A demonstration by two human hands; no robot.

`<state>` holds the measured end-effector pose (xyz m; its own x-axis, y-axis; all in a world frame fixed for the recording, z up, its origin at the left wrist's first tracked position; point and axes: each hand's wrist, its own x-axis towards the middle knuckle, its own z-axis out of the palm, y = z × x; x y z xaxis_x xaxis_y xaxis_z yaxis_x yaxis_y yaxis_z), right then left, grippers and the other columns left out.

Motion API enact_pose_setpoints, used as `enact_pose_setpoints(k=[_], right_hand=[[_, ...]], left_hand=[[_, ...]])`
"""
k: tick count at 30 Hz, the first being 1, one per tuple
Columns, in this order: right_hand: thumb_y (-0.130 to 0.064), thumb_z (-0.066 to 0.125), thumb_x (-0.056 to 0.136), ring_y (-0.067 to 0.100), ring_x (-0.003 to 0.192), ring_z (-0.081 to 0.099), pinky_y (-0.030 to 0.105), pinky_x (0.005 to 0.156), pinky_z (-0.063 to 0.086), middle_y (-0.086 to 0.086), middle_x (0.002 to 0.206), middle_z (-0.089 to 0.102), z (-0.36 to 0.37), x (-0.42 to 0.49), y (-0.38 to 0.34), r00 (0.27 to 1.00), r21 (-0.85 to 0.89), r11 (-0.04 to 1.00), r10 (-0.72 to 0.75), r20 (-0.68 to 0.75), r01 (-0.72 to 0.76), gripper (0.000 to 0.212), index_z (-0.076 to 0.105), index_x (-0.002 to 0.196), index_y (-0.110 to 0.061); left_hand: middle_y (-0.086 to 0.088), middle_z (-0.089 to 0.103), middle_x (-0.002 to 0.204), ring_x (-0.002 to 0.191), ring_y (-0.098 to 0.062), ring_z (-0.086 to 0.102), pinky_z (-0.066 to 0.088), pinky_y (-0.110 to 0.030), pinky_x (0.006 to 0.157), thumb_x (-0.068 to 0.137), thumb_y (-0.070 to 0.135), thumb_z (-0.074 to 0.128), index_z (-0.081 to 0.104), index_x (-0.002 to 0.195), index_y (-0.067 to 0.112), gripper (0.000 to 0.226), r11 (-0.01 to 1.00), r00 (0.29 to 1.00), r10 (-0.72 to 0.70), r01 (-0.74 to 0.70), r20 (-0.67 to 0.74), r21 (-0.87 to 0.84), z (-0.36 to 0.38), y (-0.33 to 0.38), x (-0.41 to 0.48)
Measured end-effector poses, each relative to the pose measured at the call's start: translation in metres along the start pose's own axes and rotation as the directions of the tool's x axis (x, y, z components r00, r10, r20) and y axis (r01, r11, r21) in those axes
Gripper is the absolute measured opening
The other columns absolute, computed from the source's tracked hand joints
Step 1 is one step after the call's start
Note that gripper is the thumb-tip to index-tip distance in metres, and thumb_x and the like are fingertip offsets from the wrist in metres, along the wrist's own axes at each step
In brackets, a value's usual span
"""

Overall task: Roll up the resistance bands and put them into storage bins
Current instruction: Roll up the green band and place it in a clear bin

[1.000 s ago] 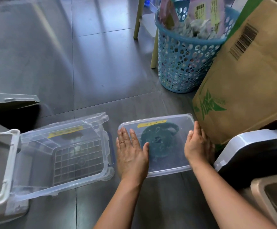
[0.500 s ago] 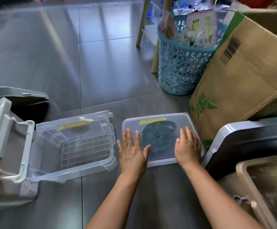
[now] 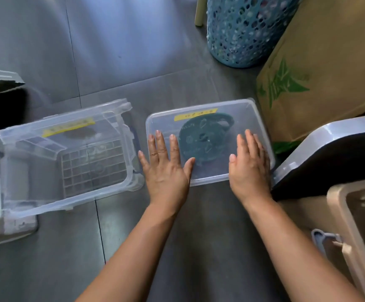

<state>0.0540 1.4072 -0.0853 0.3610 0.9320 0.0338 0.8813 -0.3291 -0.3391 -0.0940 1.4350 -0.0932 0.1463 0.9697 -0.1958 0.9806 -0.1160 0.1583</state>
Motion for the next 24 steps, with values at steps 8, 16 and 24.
enact_pose_setpoints(k=[8,16,24], right_hand=[[-0.018,0.046,0.094,0.024,0.142,0.015,0.03,0.114,0.007,0.012,0.153,0.019,-0.074,-0.057,-0.017,0.949,0.074,0.993,0.065,0.308,-0.092,0.053,0.029,0.141,-0.004],[-0.018,0.056,0.079,0.037,0.115,0.052,0.046,0.094,0.044,0.02,0.13,0.052,-0.215,-0.121,-0.085,0.963,0.054,0.99,0.117,0.243,-0.134,0.044,0.056,0.12,-0.003],[-0.025,0.075,0.062,0.026,0.094,0.059,0.034,0.073,0.053,0.013,0.109,0.064,-0.364,-0.227,-0.163,0.956,0.017,0.958,0.284,0.079,-0.286,0.057,0.046,0.11,-0.015]], left_hand=[[-0.006,-0.015,0.156,0.143,-0.019,-0.012,-0.005,-0.045,0.114,0.098,0.037,0.031,-0.003,0.148,0.018,0.063,0.995,0.962,0.065,-0.043,0.264,-0.088,-0.072,0.03,-0.042],[-0.008,-0.005,0.156,0.142,-0.021,0.008,0.017,-0.028,0.113,0.092,0.023,0.05,0.01,0.147,0.019,0.068,0.962,0.934,0.154,-0.067,0.321,-0.265,-0.23,0.011,-0.165],[0.001,0.008,0.153,0.134,-0.015,0.029,0.029,-0.02,0.101,0.095,0.031,0.042,0.016,0.144,0.022,0.056,0.904,0.792,0.424,-0.402,0.439,-0.146,-0.408,-0.029,-0.241]])
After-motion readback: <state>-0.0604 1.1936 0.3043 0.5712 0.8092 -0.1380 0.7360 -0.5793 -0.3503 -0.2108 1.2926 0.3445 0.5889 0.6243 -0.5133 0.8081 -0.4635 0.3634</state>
